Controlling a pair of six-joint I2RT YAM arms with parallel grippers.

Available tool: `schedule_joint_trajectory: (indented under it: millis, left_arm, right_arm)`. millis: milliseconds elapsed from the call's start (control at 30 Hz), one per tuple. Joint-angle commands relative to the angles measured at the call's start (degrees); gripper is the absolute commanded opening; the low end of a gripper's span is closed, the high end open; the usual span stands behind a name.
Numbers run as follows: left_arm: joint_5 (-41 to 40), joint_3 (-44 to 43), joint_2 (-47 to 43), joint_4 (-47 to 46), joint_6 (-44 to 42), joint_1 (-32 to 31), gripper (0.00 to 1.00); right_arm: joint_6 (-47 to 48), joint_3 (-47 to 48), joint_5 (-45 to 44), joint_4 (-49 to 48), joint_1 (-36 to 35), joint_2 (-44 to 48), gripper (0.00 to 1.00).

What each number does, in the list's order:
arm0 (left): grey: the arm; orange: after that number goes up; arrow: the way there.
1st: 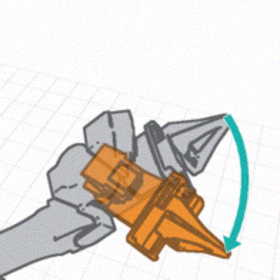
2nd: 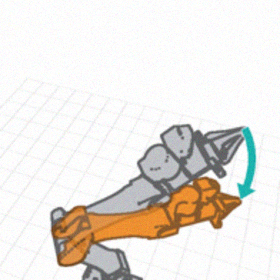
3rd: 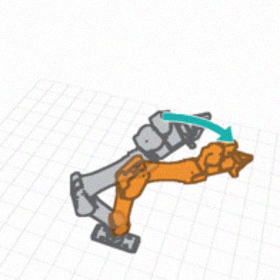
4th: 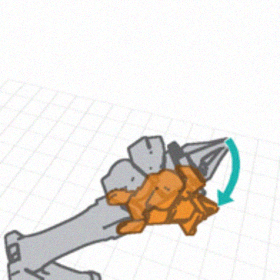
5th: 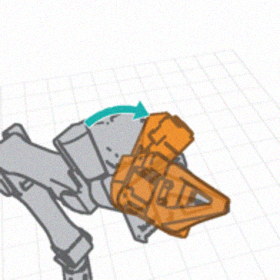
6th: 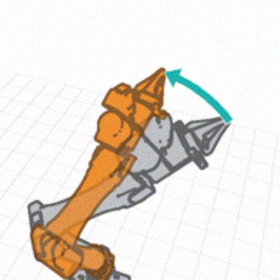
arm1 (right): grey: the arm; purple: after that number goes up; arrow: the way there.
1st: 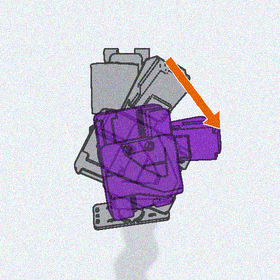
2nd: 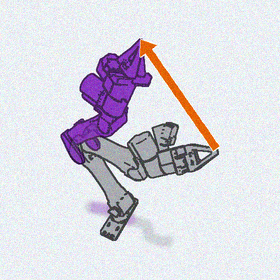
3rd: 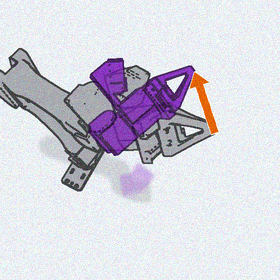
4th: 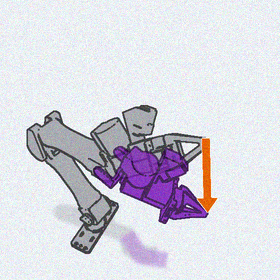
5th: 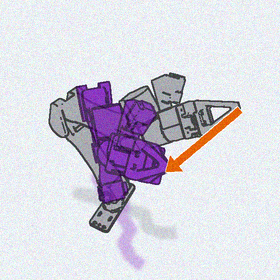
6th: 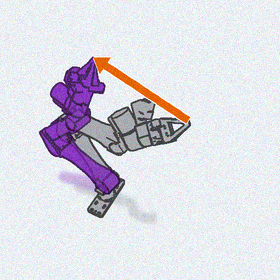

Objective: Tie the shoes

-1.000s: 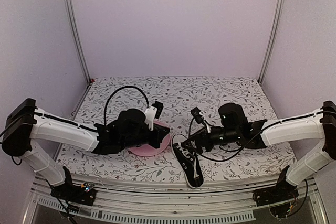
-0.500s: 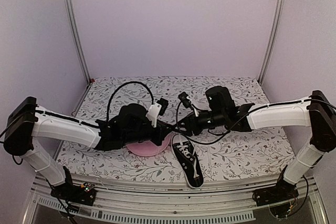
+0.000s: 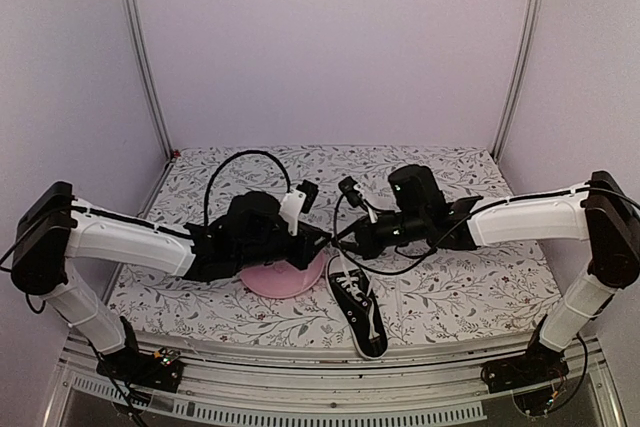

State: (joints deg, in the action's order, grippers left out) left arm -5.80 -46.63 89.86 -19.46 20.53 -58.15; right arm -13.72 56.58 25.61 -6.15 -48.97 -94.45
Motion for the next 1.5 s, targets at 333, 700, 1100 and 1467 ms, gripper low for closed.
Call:
schedule_joint_trajectory:
  millis: [333, 700, 1100, 1467]
  left_arm:
    - [3.86, 0.72, 3.58, -13.17, 10.68, -1.30, 0.61]
    - [11.85, -2.63, 16.89, -21.93, 17.43, -4.03, 0.60]
    - [11.79, -6.71, 20.52, -20.19, 16.44, -3.91, 0.26]
    - [10.33, -4.62, 17.44, -16.91, 15.43, -3.93, 0.00]
  right_arm:
    - [-20.80, -3.90, -17.49, 0.50, 1.77, 5.25, 0.02]
    - [-26.70, -4.15, -18.05, 2.08, 1.76, 5.71, 0.02]
    - [-27.83, -6.70, -20.30, 2.21, 1.72, 9.08, 0.02]
    - [-27.47, -12.54, -27.46, 0.69, -0.35, 16.28, 0.02]
